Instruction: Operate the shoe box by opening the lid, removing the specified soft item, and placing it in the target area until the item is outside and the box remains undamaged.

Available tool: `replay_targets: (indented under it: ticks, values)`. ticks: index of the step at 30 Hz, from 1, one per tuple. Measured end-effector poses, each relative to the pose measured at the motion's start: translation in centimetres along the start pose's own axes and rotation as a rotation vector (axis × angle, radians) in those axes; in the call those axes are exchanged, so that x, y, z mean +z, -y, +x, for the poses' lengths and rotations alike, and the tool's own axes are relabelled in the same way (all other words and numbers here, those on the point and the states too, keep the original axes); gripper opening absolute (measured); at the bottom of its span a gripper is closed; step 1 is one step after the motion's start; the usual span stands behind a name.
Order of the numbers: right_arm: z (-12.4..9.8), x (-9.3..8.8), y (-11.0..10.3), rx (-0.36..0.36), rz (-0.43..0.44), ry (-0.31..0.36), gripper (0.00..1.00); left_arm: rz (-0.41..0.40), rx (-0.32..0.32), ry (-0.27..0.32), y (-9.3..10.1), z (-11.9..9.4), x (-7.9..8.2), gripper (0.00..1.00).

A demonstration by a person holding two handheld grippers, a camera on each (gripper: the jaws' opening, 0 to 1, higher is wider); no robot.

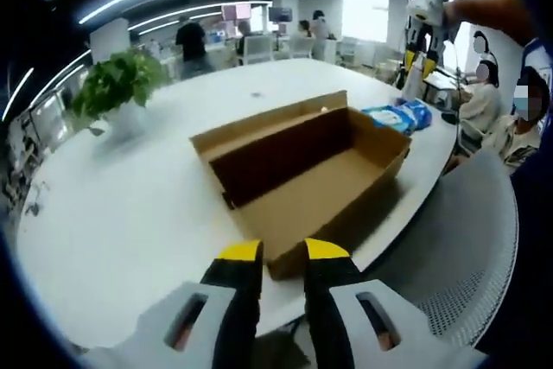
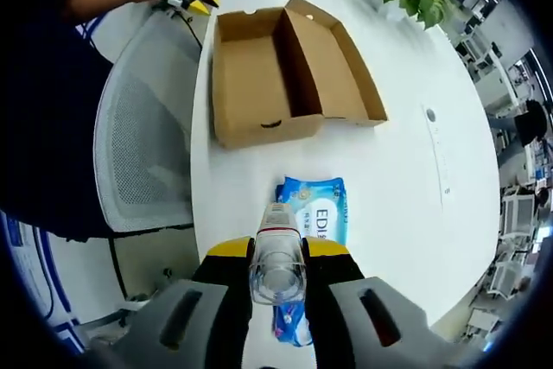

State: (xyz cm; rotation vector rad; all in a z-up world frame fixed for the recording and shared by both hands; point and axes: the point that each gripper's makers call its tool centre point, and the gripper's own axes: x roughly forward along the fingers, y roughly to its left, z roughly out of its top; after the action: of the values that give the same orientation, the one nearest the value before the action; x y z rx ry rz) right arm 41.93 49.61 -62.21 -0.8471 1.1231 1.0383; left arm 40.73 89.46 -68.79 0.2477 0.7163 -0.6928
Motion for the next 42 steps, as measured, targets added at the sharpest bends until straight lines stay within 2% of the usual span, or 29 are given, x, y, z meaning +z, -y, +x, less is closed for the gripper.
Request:
replay_targets:
  ticks: [3,6,12,19,29,42]
  values:
    - [-0.1,-0.2,0.0,-0.005,0.002,-0.002,0.19,-0.045,0.029,-0.014,-0.4,0.4,-0.6,0.16]
    - [-0.1,-0.5,0.1,-0.011,0.009,-0.001,0.19,-0.076,0.059,-0.007,-0.9,0.3,-0.5,0.16]
    - [-0.3,-1.4,0.2,-0.017,0.023,-0.008,0.19,-0.121,0.071,0.001,-1.6,0.7,-0.5,0.16]
    - [-0.3,-2.5,0.6,-0.02,0.044,-0.015,0.19,-0.121,0.088,-0.01,-1.9,1.5,-0.6,0.12]
    - [-0.2,-3.0,1.3,-0.02,0.049,-0.015,0.19,-0.176,0.111,-0.035,-2.4,2.0,-1.0,0.04]
    - [0.4,-4.2,2.9,-0.022,0.041,-0.039,0.19,-0.219,0.134,-0.046,-2.2,2.1,-1.1,0.03]
